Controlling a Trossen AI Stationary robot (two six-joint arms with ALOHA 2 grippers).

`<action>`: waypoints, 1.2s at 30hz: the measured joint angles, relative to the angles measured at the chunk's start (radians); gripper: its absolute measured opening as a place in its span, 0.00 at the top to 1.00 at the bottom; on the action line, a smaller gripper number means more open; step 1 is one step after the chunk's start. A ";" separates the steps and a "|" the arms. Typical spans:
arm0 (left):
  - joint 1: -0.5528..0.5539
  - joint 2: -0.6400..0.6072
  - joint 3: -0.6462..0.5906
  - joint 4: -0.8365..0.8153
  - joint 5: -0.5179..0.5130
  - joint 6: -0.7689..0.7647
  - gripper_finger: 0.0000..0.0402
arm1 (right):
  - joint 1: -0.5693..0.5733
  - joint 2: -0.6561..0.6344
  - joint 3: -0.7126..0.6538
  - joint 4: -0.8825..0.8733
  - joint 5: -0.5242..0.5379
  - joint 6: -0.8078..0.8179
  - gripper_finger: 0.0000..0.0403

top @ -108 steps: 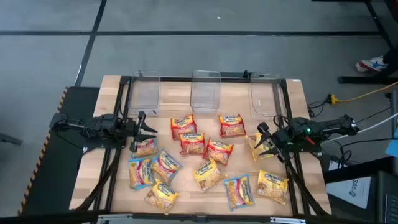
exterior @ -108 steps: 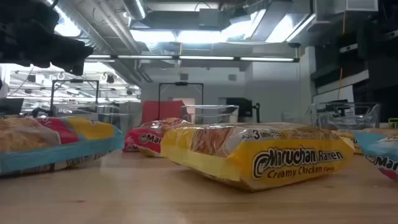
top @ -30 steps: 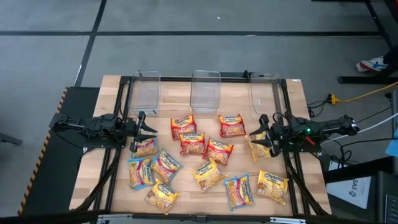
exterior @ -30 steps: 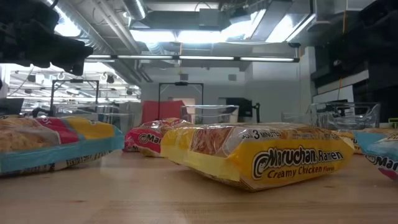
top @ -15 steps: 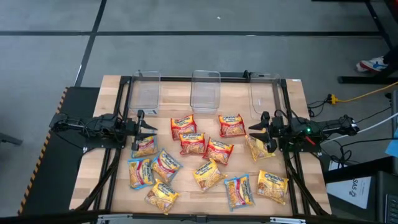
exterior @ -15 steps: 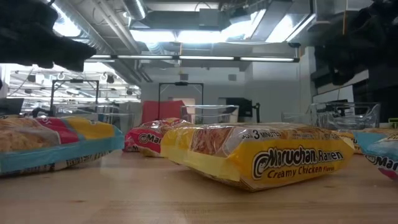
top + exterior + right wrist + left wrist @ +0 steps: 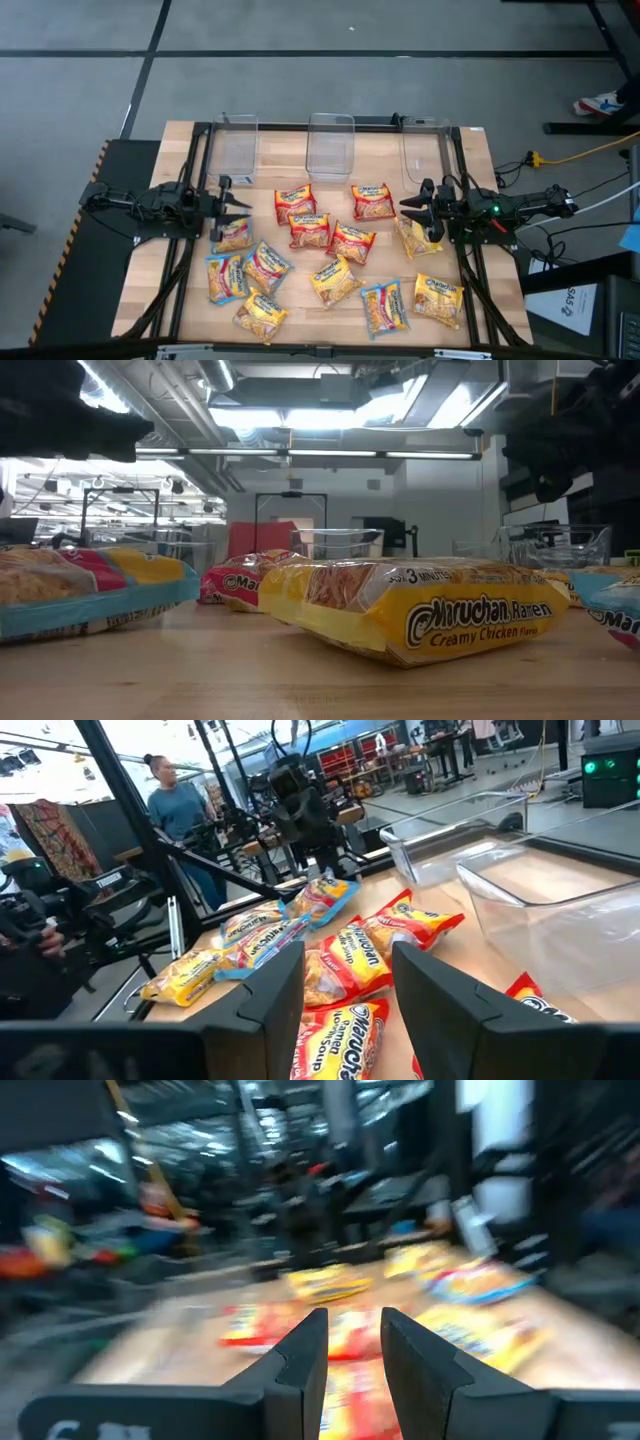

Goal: Sort Maruchan noodles
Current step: Put the blue noodle pack in the left transparent basket

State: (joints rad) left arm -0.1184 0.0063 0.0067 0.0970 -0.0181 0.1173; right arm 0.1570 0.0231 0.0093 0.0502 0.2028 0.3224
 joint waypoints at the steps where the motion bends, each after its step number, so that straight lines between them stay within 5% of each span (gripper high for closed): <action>1: 0.000 0.000 0.000 0.017 0.023 -0.048 0.78 | 0.000 0.000 0.000 0.000 0.000 0.010 0.61; 8: 0.000 0.000 0.000 0.133 0.011 -0.305 0.78 | 0.000 0.000 0.000 0.000 0.000 0.074 0.61; 14: 0.000 -0.001 0.000 0.343 -0.380 -0.448 0.78 | 0.000 0.000 0.000 0.005 0.054 0.074 0.61; 19: 0.000 0.000 0.000 0.361 -0.623 -0.369 0.78 | 0.000 0.000 0.000 0.012 0.079 0.074 0.61; 23: 0.000 0.000 0.000 0.369 -0.641 -0.347 0.78 | 0.000 0.000 0.000 0.015 0.079 0.074 0.61; 26: 0.000 0.001 0.024 0.373 -0.544 -0.349 0.78 | 0.000 0.000 0.000 0.015 0.076 0.074 0.61; 29: 0.000 0.028 0.127 0.232 -0.503 -0.382 0.78 | 0.000 0.000 0.000 0.015 0.076 0.074 0.61; 36: 0.000 0.258 0.422 -0.478 -0.444 -0.606 0.78 | 0.000 0.000 0.000 0.013 0.075 0.074 0.61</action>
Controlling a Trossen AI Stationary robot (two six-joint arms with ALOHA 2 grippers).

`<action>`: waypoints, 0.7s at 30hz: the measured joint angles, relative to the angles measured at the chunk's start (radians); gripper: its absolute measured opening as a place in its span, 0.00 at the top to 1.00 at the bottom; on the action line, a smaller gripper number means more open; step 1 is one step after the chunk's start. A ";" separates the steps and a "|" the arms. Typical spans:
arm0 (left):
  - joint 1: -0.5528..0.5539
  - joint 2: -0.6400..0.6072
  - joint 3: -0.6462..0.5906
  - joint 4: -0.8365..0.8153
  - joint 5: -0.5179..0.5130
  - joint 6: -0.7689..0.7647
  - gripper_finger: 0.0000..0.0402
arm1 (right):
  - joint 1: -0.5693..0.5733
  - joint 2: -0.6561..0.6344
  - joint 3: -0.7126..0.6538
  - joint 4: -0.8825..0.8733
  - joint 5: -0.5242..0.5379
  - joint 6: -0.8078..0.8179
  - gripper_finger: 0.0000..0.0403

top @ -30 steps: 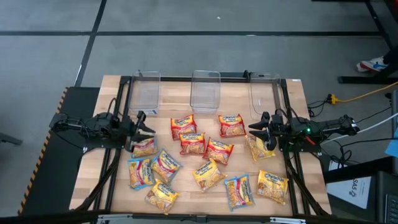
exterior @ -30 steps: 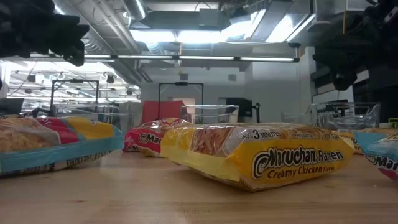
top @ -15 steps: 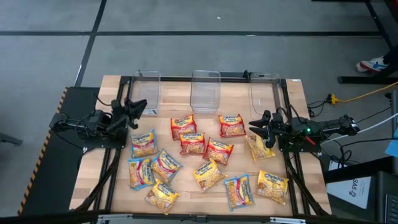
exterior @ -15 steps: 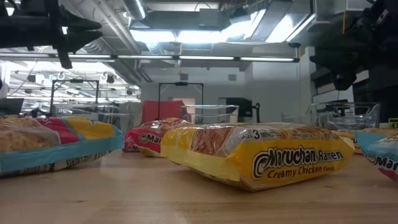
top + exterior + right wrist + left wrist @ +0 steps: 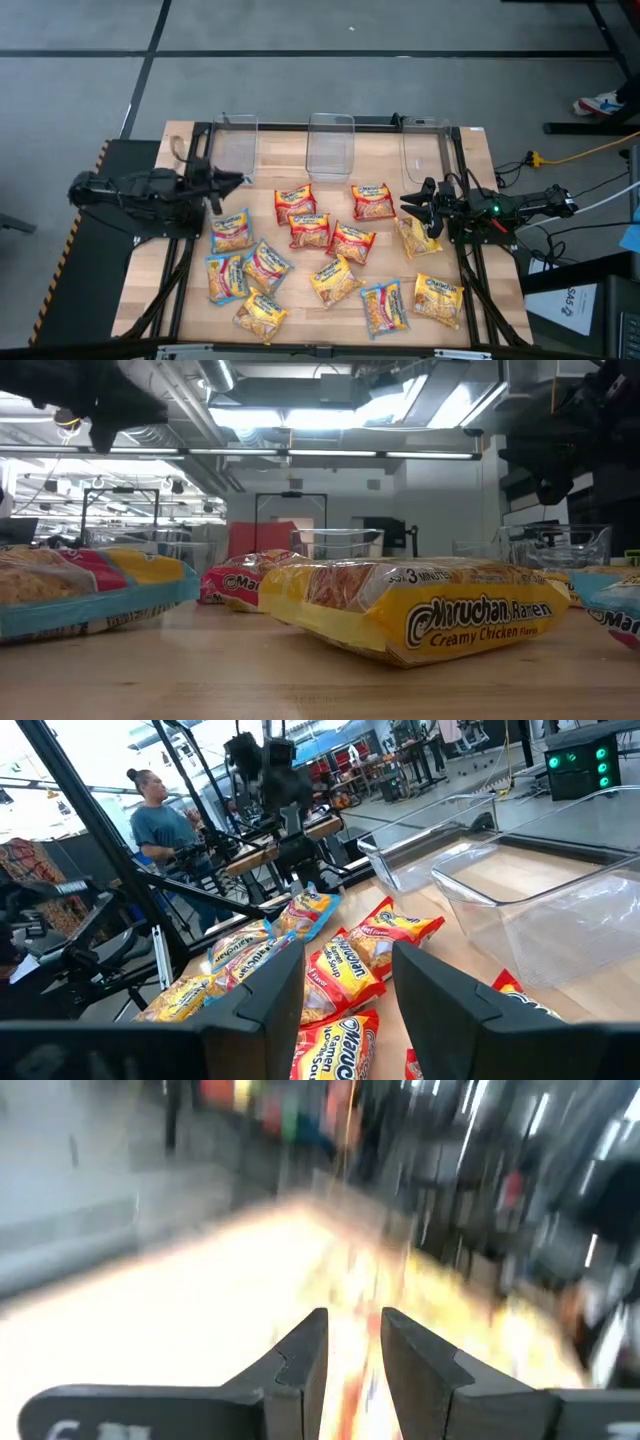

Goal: Sort Maruchan noodles
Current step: Put the blue noodle pack in the left transparent basket

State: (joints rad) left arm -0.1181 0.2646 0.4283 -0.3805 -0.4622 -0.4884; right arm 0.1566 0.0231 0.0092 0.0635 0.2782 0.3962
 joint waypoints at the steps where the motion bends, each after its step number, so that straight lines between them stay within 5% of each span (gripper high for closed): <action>1: 0.000 0.040 0.034 -0.069 0.039 -0.031 0.78 | 0.000 0.000 0.000 0.000 0.000 0.000 0.61; 10: 0.000 0.332 0.190 -0.392 0.300 -0.139 0.78 | 0.000 0.000 0.000 -0.003 -0.001 0.000 0.61; 21: 0.000 0.512 0.192 -0.586 0.334 -0.191 0.78 | 0.000 0.000 0.000 -0.007 -0.001 0.000 0.61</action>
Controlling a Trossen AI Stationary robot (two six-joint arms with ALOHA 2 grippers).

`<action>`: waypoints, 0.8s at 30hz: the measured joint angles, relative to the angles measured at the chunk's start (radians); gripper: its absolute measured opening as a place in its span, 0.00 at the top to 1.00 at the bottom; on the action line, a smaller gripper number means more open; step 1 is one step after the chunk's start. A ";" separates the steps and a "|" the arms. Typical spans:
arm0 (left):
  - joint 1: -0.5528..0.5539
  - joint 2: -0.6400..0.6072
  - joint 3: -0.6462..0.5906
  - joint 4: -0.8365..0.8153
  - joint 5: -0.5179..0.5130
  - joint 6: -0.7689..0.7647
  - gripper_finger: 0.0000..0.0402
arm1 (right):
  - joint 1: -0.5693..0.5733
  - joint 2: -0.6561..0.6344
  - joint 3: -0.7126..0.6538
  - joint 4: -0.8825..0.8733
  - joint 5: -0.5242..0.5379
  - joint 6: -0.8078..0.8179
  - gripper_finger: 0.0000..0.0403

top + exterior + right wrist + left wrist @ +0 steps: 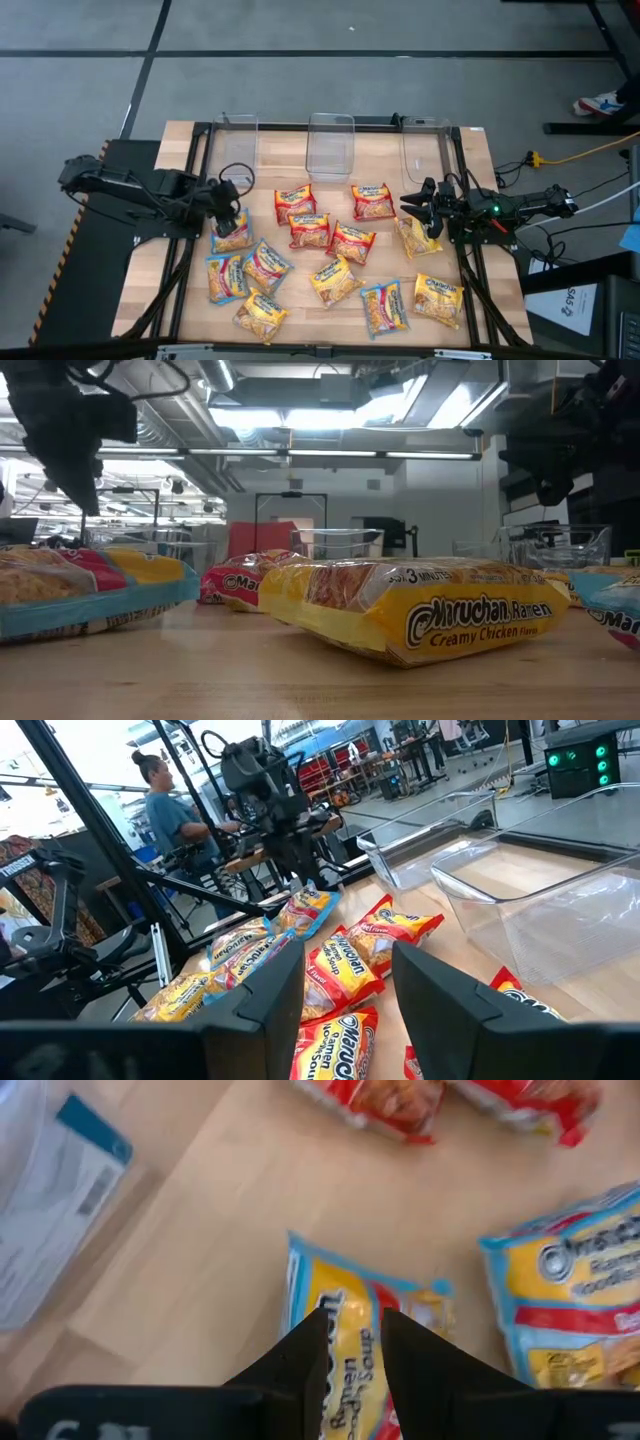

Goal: Sort Maruchan noodles
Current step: Put the blue noodle pack in the left transparent basket

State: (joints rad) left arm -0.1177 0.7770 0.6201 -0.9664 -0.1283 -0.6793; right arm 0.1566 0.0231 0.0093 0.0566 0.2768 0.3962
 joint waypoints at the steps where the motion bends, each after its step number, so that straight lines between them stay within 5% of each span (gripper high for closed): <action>1: 0.000 0.010 0.000 -0.011 0.017 -0.002 0.78 | 0.000 0.000 0.000 0.000 0.000 0.000 0.61; 24: 0.003 0.118 -0.150 0.069 0.146 -0.050 0.78 | 0.000 0.000 0.000 0.000 -0.001 0.000 0.61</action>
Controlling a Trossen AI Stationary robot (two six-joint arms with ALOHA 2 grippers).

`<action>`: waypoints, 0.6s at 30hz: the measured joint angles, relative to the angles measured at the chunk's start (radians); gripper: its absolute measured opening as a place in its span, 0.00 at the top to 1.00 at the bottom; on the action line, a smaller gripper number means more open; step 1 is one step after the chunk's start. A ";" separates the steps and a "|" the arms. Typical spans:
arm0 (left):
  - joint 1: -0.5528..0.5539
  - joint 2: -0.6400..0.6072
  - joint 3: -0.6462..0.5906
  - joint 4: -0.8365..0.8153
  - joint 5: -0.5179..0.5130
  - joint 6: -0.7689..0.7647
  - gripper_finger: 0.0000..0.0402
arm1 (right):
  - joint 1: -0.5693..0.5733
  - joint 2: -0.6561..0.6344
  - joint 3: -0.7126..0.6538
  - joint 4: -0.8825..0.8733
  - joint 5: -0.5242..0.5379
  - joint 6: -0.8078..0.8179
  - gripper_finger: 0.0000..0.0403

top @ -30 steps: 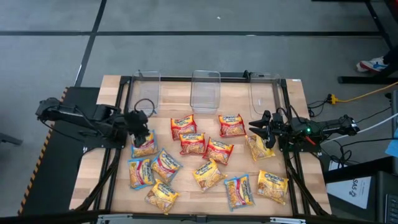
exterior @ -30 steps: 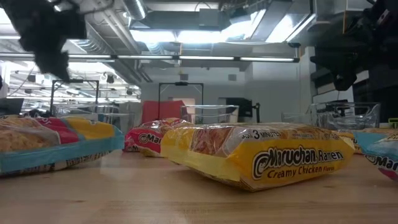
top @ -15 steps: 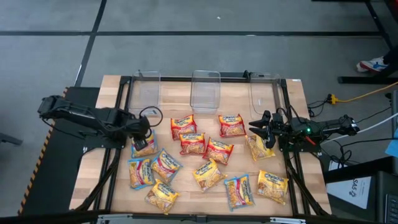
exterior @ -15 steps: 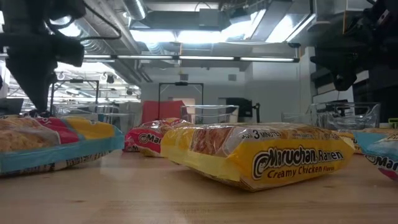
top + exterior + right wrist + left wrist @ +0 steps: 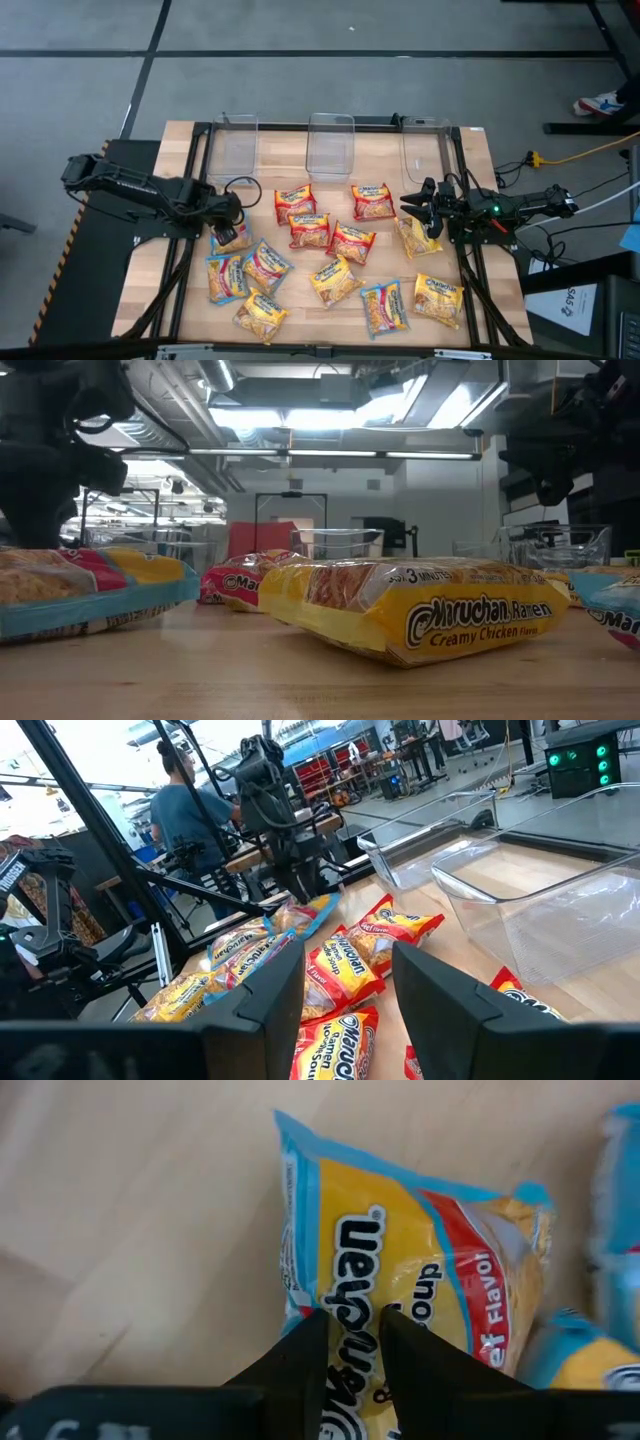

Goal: Sort Maruchan noodles
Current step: Put the blue noodle pack in the left transparent basket

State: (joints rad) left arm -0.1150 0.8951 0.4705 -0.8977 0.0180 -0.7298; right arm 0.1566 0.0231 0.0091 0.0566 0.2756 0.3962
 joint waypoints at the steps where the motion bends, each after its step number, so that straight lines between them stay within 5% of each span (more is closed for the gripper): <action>1: 0.000 0.000 -0.004 0.004 0.001 0.000 0.78 | 0.000 0.000 0.000 0.000 0.000 0.000 0.61; 8: 0.027 0.002 0.055 -0.005 -0.020 -0.005 0.98 | 0.000 0.000 0.000 0.000 0.000 0.000 0.61; 18: 0.046 0.002 0.359 -0.074 -0.083 0.086 1.00 | 0.000 0.000 0.000 0.000 0.001 0.000 0.61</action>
State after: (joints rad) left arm -0.0692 0.8970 0.8296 -0.9716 -0.0654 -0.6433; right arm 0.1569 0.0231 0.0092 0.0566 0.2761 0.3958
